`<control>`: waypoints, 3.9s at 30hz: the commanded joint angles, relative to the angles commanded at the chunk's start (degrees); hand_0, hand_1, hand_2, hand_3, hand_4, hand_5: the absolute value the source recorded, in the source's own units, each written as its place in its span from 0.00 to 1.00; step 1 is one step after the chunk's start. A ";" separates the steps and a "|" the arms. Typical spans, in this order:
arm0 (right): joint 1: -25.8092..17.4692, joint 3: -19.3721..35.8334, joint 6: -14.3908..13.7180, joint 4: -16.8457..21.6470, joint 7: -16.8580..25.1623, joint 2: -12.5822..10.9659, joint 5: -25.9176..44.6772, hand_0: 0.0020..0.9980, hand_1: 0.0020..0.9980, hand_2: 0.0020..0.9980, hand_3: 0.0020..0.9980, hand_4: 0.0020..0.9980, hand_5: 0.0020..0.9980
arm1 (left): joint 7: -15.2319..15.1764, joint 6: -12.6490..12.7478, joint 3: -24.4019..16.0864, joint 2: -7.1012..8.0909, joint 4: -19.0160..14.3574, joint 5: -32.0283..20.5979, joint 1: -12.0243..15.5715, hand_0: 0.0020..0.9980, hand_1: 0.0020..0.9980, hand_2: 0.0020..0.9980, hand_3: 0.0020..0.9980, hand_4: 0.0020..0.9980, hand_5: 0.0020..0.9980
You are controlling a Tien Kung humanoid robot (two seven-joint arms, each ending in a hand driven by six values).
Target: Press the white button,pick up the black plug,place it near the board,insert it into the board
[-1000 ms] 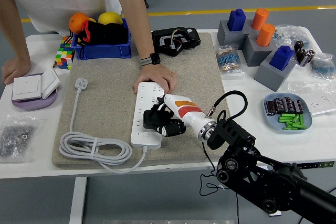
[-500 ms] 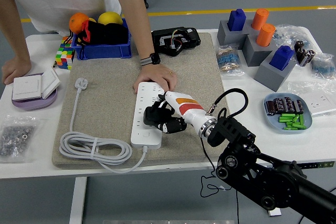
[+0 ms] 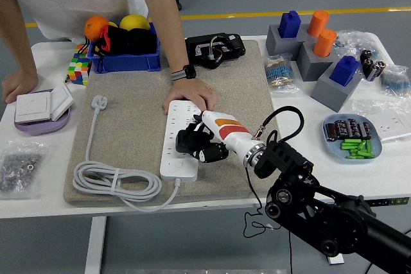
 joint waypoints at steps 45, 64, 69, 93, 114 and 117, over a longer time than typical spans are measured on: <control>-0.33 -0.49 1.29 -0.03 -1.09 -0.29 0.38 0.39 0.38 0.42 0.55 0.77 0.00 | -0.16 0.20 -0.18 -0.05 0.00 -0.35 0.09 0.62 0.63 0.64 0.70 0.56 0.40; 0.90 -1.99 1.33 -2.10 -1.09 0.18 0.94 0.39 0.38 0.42 0.54 0.77 0.00 | -0.13 0.20 0.05 0.06 0.00 -0.34 0.03 0.62 0.63 0.64 0.70 0.56 0.40; 1.35 -2.58 1.20 -3.08 -0.93 0.37 1.19 0.39 0.38 0.42 0.54 0.77 0.00 | -0.12 0.19 0.07 0.12 0.00 -0.32 0.07 0.62 0.63 0.64 0.70 0.56 0.40; 1.64 -2.13 1.41 -2.21 -0.18 0.57 0.88 0.45 0.46 0.48 0.59 0.73 0.00 | -0.05 0.11 -0.13 0.09 0.00 -0.05 0.26 0.62 0.63 0.64 0.70 0.55 0.40; 1.66 -1.23 3.25 -0.84 -0.94 0.46 2.17 0.58 0.68 0.71 0.85 1.00 0.13 | -0.09 0.19 -0.32 -0.01 0.00 -0.35 0.24 0.62 0.63 0.64 0.70 0.55 0.40; 1.64 -0.73 4.07 -0.15 -1.28 0.34 1.96 0.58 0.68 0.71 0.85 1.00 0.13 | -0.09 0.21 -0.36 -0.02 0.00 -0.37 0.20 0.62 0.63 0.64 0.70 0.55 0.40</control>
